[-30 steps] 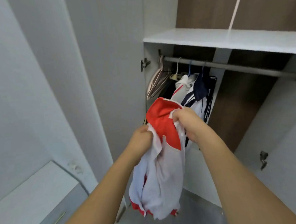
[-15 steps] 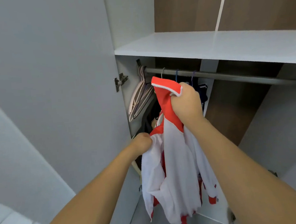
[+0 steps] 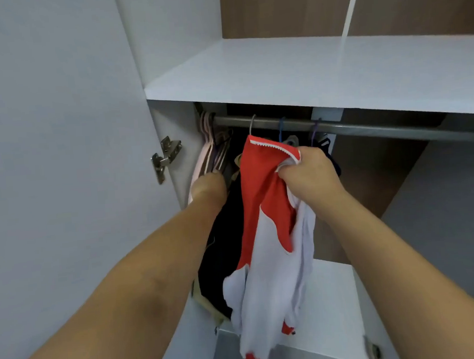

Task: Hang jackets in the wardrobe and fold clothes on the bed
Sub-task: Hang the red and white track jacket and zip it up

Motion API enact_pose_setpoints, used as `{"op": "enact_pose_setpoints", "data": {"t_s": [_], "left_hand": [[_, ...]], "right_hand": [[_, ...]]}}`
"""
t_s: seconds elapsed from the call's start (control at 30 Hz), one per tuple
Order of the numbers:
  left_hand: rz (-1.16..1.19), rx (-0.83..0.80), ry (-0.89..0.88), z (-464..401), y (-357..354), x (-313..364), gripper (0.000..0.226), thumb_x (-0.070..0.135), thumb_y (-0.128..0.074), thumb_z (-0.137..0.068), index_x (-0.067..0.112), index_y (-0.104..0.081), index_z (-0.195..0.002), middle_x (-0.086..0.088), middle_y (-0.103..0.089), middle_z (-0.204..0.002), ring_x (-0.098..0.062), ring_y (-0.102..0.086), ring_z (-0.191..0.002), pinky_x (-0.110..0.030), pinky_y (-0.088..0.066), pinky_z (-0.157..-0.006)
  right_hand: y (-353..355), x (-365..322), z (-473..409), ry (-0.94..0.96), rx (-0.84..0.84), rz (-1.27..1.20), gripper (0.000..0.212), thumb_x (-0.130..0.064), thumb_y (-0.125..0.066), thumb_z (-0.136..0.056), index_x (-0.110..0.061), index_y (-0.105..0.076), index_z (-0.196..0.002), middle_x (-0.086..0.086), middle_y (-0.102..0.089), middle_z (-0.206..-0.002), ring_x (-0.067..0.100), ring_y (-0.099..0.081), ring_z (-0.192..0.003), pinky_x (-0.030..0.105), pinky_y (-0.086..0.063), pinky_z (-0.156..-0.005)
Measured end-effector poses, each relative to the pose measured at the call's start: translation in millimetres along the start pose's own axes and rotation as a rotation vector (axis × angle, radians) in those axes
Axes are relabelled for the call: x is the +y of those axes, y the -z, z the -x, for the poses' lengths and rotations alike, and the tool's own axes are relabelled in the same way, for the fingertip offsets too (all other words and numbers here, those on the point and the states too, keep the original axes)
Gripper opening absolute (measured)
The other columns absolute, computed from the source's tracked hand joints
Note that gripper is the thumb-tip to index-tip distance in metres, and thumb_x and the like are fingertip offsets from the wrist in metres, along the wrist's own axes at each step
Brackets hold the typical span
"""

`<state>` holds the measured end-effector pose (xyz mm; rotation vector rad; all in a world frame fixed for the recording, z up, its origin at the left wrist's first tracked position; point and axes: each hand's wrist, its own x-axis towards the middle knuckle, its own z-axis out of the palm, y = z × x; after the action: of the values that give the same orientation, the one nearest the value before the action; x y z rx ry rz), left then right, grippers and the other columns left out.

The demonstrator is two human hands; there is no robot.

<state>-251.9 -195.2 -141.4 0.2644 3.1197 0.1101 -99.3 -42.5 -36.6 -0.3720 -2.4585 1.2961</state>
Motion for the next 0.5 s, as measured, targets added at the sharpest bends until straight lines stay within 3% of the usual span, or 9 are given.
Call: {"op": "enact_pose_setpoints", "data": {"t_s": [0.13,0.23,0.3,0.43,0.5], "left_hand": [[-0.203,-0.013,0.025,-24,-4,3,0.034,0.013,-0.052,-0.095,0.012,-0.059,-0.127,-0.007,-0.062,-0.127,-0.026,-0.061,-0.114,-0.032,-0.046,-0.074],[-0.201,-0.002,0.033,-35,-8,4,0.03,0.012,-0.053,-0.094,0.015,-0.064,-0.121,-0.005,-0.064,-0.123,-0.024,-0.062,-0.112,-0.031,-0.04,-0.069],[-0.082,0.014,0.071,-38,-11,5,0.028,0.012,-0.052,-0.093,0.012,-0.065,-0.117,-0.008,-0.066,-0.119,-0.026,-0.063,-0.108,-0.032,-0.041,-0.069],[0.457,0.059,0.201,-39,-3,3,0.029,0.016,-0.052,-0.09,0.001,-0.061,-0.114,-0.019,-0.065,-0.113,-0.034,-0.061,-0.1,-0.035,-0.048,-0.079],[0.591,0.102,0.218,-37,6,3,0.027,0.014,-0.051,-0.088,0.001,-0.058,-0.111,-0.019,-0.065,-0.107,-0.032,-0.057,-0.085,-0.032,-0.044,-0.072]], "right_hand": [[0,-7,-28,-0.038,-0.029,-0.026,0.034,-0.005,-0.053,-0.08,-0.019,-0.038,-0.054,-0.005,-0.042,-0.052,0.015,-0.042,-0.055,0.029,-0.033,-0.057],[-5,-5,-42,-0.08,-0.06,-0.041,0.033,-0.003,-0.055,-0.083,-0.017,-0.04,-0.056,-0.004,-0.043,-0.056,0.015,-0.043,-0.057,0.029,-0.035,-0.059],[-7,-2,-48,-0.143,-0.077,-0.014,0.029,-0.005,-0.054,-0.087,-0.014,-0.042,-0.062,-0.001,-0.044,-0.06,0.014,-0.044,-0.058,0.027,-0.037,-0.06],[-7,-1,-49,-0.281,-0.156,-0.13,0.029,-0.001,-0.051,-0.085,-0.016,-0.036,-0.064,-0.003,-0.037,-0.058,0.011,-0.037,-0.051,0.02,-0.029,-0.048],[-8,-1,-42,-0.296,-0.199,-0.186,0.027,-0.001,-0.052,-0.08,-0.017,-0.038,-0.064,-0.001,-0.038,-0.057,0.014,-0.039,-0.054,0.023,-0.029,-0.051]]}}
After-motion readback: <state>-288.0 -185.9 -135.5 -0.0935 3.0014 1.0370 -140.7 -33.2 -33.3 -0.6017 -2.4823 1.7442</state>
